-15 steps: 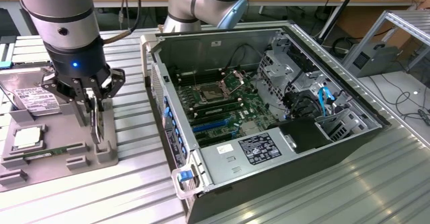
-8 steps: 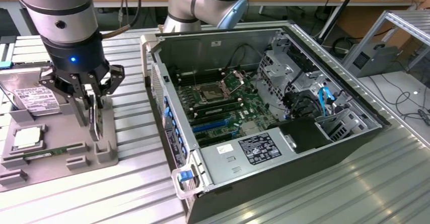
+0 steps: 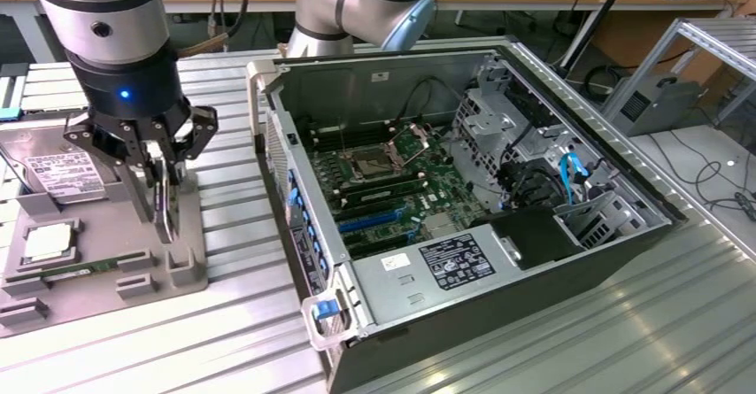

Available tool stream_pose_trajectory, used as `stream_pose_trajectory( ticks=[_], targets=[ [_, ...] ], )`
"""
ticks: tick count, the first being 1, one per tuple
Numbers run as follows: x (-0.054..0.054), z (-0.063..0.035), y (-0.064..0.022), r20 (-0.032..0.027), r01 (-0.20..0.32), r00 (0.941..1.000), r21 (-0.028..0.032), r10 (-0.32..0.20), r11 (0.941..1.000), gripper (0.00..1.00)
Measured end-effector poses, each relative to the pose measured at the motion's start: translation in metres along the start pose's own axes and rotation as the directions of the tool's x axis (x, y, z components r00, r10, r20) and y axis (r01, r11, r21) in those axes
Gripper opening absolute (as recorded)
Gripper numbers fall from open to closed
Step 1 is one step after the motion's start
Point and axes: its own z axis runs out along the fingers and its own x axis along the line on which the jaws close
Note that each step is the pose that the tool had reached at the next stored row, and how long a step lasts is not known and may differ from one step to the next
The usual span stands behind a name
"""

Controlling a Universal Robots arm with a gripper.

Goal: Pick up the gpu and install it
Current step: 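Pick up the gpu and move the gpu toward the slot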

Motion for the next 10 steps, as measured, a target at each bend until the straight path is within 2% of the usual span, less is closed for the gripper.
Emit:
stream_pose_trajectory(
  ticks=[10],
  targets=[
    [0.000, -0.0167, 0.0008, 0.0000, 0.000, 1.0000, -0.0006, 0.000, 1.0000, 0.27]
  ],
)
